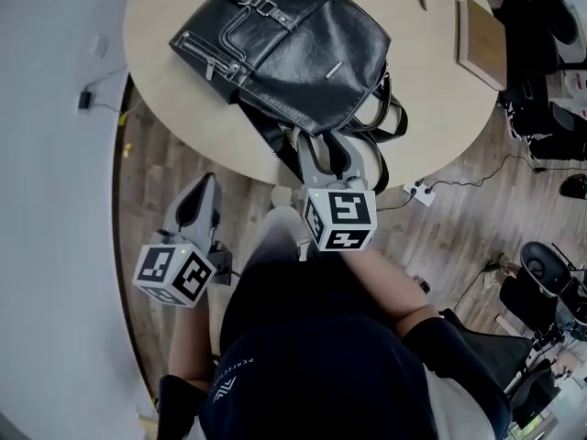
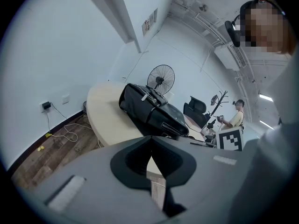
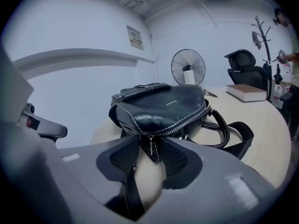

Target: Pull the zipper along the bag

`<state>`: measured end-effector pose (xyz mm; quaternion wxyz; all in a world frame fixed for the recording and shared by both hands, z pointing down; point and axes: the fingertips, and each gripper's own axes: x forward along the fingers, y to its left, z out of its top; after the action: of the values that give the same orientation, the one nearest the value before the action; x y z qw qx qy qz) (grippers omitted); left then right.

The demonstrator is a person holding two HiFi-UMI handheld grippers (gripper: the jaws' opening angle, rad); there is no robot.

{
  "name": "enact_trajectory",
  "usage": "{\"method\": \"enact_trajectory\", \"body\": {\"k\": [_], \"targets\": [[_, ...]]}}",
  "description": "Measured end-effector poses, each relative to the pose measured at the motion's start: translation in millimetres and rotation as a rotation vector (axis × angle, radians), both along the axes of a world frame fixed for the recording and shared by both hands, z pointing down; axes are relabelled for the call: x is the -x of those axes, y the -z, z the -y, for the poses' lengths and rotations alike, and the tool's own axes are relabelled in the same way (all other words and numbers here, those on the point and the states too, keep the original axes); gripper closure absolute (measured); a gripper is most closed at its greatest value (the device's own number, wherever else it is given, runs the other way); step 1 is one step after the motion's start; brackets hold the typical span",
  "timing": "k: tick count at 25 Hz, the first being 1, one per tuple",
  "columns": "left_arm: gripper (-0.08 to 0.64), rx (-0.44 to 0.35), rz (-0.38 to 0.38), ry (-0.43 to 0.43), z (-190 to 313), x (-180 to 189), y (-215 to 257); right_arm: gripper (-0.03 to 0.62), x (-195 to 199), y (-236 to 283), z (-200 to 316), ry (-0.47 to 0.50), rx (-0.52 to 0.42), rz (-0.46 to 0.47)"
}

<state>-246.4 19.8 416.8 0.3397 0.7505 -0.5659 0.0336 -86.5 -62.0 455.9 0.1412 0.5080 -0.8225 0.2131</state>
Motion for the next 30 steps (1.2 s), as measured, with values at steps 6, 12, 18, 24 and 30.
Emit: {"method": "enact_trajectory", "body": {"k": [6,12,18,24,30], "targets": [[0.545,0.005,0.005,-0.008,-1,9,-1,0.469,-2,-2,3,-0.044,-0.019,-0.027],[0.545,0.005,-0.006,-0.025,-2,9,2,0.537,-6,-2,1,-0.037,-0.02,-0.056],[0.545,-0.005,-0.009,-0.065,2,-1,5,0.577,-3,-2,-7,0.013,0.007,-0.044],[0.545,-0.018,-0.023,-0.098,9,-9,5,0.578,-5,-2,-10,0.081,0.038,-0.058],[0.545,-0.015,-0.03,-0.141,19,-27,4,0.578,-8,2,-12,0.161,0.061,-0.09]]}}
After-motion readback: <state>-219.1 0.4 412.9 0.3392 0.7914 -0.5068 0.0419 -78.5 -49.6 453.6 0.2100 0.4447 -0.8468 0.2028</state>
